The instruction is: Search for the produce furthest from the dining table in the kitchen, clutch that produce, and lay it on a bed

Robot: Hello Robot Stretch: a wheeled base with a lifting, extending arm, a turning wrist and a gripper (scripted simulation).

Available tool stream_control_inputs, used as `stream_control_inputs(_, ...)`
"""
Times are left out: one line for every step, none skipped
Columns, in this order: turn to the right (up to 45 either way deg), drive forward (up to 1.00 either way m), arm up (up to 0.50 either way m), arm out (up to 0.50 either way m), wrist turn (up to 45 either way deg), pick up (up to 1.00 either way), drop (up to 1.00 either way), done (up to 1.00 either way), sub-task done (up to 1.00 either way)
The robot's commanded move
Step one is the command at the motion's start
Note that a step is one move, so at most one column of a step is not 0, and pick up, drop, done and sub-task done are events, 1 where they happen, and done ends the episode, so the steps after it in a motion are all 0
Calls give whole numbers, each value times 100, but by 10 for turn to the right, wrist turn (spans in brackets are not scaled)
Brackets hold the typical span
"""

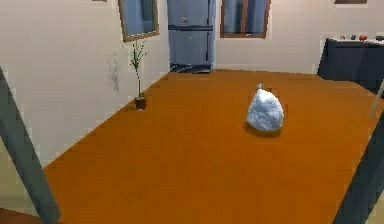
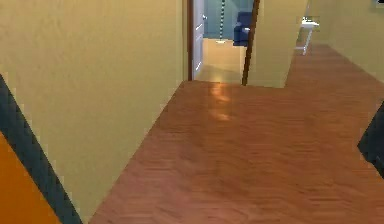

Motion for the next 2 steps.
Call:
stream_control_inputs(0,60,0,0,0,0,0,0,0)
stream_control_inputs(120,0,0,0,0,0,0,0,0)
